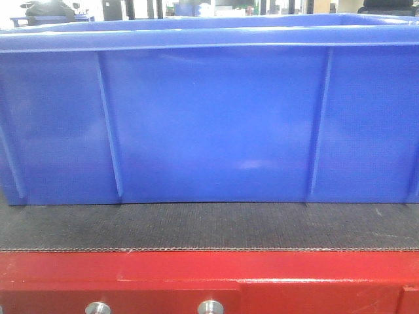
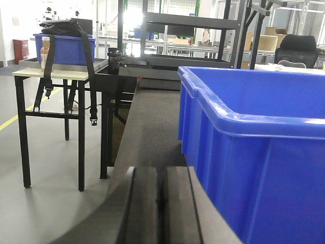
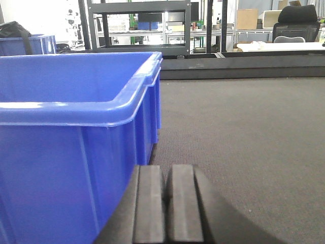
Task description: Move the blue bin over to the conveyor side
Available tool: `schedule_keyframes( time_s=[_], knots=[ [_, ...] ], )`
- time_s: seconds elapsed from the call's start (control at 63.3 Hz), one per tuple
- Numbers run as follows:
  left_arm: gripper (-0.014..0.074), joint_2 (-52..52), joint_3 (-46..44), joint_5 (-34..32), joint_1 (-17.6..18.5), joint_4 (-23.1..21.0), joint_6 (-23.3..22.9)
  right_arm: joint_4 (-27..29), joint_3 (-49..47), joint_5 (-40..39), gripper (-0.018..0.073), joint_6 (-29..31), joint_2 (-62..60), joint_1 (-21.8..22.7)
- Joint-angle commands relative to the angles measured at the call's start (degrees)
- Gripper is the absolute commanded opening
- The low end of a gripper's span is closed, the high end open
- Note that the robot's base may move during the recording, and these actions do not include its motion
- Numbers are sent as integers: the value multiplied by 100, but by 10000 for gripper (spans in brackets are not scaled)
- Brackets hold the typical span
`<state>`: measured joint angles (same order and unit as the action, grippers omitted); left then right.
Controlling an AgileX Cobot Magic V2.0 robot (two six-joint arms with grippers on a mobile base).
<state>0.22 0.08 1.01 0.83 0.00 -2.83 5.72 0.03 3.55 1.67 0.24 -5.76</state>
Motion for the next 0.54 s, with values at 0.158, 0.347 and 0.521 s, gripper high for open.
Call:
schedule_keyframes(
  time_s=[0.158,0.347,0.521],
  knots=[
    [-17,-22,-8,-101,2,37,22,-1,-3,-110,-88,12,-24,13],
    [-17,-22,-8,-101,2,37,22,-1,-3,-110,-88,12,-24,13],
    [-17,-22,-8,-101,2,37,22,-1,-3,-110,-88,12,-24,13]
  ],
)
